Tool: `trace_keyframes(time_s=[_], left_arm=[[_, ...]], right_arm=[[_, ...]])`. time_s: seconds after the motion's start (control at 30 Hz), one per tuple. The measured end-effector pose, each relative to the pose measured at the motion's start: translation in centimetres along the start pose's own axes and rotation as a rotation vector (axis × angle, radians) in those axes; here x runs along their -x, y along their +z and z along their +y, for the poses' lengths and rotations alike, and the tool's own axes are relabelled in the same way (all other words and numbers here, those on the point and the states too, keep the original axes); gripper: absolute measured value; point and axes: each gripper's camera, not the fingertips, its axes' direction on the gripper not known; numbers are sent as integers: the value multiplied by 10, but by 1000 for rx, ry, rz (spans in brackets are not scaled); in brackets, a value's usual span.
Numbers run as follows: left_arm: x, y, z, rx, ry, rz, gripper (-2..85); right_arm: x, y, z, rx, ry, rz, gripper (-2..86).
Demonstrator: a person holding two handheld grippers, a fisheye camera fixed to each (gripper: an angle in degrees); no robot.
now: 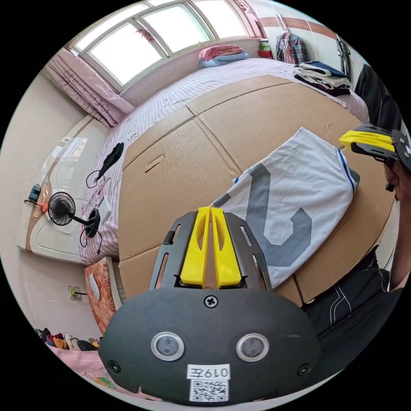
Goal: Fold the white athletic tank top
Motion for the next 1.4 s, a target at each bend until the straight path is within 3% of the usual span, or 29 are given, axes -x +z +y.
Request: trace_keyframes(time_s=[0.17, 0.67, 1.07, 1.27, 1.4], left_arm=[[-15, 6, -10, 17, -20, 16, 9], [-36, 30, -25, 56, -25, 65, 8], [-39, 48, -31, 84, -20, 60, 7], [-22, 41, -15, 74, -68, 1, 8], [-17, 36, -9, 52, -83, 4, 10]], right_arm=[[-24, 16, 42, 33, 186, -214, 92], [-22, 71, 115, 132, 249, -212, 4], [-35, 92, 163, 112, 268, -299, 24], [-23, 62, 190, -53, 134, -268, 25], [18, 74, 188, -25, -36, -151, 13]])
